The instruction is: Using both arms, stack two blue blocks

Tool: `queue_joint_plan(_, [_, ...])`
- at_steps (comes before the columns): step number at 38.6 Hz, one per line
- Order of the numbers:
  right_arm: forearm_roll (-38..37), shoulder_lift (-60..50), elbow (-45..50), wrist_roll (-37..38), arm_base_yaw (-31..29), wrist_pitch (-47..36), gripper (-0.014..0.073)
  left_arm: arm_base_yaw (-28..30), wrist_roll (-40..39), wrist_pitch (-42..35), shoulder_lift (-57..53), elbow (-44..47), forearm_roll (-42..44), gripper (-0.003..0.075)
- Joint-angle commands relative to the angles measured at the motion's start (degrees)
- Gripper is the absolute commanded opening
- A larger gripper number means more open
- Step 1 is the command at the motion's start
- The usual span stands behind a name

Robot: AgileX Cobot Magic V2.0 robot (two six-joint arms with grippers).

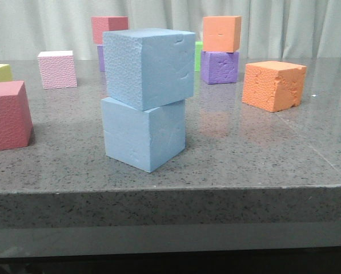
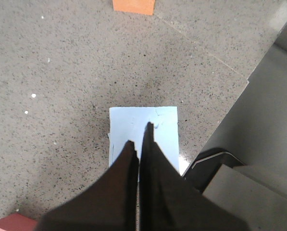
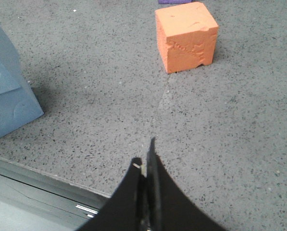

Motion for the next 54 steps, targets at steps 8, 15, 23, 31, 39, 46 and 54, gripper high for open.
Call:
queue_joint_plan(8, [0.3,0.1,-1.5,-0.3,-0.4,-3.9,-0.0069,-0.5,0.5,-15.5,-15.1,12.8,-1.1,-0.002])
queue_joint_plan(15, [0.3,0.1,-1.5,-0.3,-0.4,-3.9,-0.0069,-0.5,0.5,-26.9,-28.8,27.6,-1.1,-0.002])
queue_joint_plan(23, [0.3,0.1,-1.5,-0.3,-0.4,-3.9,-0.0069,-0.5,0.3,-33.2,-43.7,42.4,-1.9,-0.002])
queue_joint_plan(31, [0.3,0.1,-1.5,-0.3,-0.4,-3.9,-0.0069,-0.5,0.3,-38.6,-60.2,54.1,-2.5,-0.002])
queue_joint_plan(39, [0.3,0.1,-1.5,-0.3,-0.4,-3.9,-0.0069,-0.5,0.3,-40.9,-75.3,61.4,-3.2,-0.002])
queue_joint_plan(46, [0.3,0.1,-1.5,-0.3,-0.4,-3.9,-0.0069,-0.5,0.3,-42.8,-84.1,63.3,-3.2,-0.002])
queue_joint_plan(54, [0.3,0.1,-1.5,-0.3,-0.4,-3.9,-0.0069,-0.5,0.3,-42.8,-84.1,63.3,-3.2,-0.002])
